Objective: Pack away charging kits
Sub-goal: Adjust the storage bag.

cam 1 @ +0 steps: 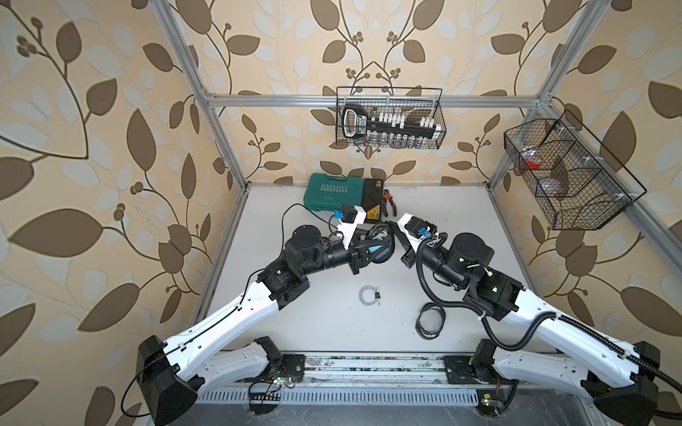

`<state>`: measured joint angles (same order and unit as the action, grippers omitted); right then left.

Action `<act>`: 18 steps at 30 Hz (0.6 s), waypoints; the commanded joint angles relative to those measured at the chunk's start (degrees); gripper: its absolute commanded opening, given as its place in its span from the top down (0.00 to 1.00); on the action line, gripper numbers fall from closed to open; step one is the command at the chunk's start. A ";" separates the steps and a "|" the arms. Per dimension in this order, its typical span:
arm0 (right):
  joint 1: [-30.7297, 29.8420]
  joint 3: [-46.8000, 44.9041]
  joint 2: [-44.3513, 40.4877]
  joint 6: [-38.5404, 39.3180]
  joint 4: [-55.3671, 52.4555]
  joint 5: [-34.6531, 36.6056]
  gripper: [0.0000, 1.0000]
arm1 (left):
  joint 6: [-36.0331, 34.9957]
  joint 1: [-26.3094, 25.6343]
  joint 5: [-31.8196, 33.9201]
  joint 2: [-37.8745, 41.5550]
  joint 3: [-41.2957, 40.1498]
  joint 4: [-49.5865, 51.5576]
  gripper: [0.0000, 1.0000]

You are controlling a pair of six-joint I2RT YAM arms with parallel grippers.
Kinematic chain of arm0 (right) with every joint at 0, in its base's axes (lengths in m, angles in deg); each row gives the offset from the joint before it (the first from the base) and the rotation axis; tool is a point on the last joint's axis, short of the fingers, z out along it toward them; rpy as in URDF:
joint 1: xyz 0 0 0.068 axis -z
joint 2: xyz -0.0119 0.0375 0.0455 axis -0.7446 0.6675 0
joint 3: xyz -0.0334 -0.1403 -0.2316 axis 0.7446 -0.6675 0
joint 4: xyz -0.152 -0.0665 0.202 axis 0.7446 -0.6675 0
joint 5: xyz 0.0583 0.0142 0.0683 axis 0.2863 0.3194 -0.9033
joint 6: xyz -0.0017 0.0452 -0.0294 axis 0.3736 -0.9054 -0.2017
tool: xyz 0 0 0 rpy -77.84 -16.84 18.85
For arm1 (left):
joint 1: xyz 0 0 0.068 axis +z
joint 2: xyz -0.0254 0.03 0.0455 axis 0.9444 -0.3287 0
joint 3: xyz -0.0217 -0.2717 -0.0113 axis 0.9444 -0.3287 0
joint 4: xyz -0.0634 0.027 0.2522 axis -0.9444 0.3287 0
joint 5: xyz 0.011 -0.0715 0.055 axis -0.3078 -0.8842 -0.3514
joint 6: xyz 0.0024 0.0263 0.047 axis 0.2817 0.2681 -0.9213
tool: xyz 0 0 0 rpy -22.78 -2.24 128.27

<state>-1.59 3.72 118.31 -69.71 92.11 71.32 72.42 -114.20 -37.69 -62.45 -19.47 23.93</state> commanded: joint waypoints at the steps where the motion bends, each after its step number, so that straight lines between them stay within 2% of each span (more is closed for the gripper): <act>1: 0.48 0.35 -2.03 -8.50 15.09 -1.14 1.00 | -0.49 -1.35 -6.03 -2.15 0.47 11.82 0.74; 8: 0.49 -5.55 -3.04 -18.26 20.42 1.27 1.00 | -0.28 -1.34 -3.38 -1.16 2.79 6.62 0.38; 15: 0.24 -9.59 -3.93 -26.57 24.76 3.24 1.00 | 1.78 -1.34 -2.06 2.41 -3.58 -10.50 0.23; 18: 0.06 -10.67 -3.84 -30.65 26.37 4.52 1.00 | 3.26 -1.34 1.28 4.02 -7.62 -19.79 0.18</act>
<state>-1.26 -5.90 115.29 -94.12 113.25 73.79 74.23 -115.12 -39.24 -60.63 -24.76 17.31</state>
